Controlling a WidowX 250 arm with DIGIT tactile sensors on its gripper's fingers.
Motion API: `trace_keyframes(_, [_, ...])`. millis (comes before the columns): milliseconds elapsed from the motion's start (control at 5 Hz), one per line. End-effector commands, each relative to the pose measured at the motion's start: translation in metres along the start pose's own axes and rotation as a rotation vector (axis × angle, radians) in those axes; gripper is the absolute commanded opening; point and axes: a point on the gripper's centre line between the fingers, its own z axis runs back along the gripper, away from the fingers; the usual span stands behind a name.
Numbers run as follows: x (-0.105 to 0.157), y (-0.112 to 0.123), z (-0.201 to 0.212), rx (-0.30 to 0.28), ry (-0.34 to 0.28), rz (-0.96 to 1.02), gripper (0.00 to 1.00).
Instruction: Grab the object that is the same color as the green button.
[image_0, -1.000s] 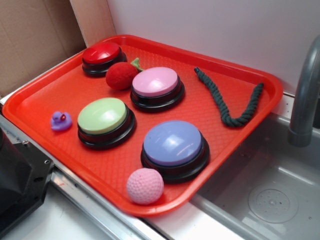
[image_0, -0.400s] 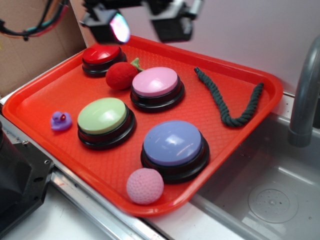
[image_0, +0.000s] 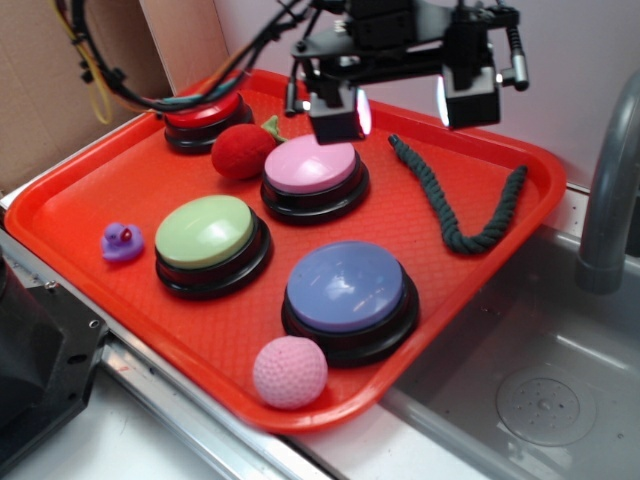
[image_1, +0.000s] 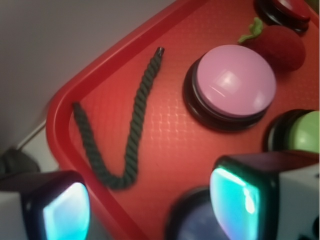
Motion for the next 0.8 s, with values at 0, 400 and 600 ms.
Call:
trace_keyframes(0, [0.034, -0.004, -0.037, 0.019, -0.01, 0.105, 1.0])
trace_keyframes(400, [0.032, 0.003, -0.068, 0.055, 0.046, 0.129, 1.0])
trace_keyframes(600, [0.02, -0.001, -0.083, 0.035, 0.105, 0.115, 1.0])
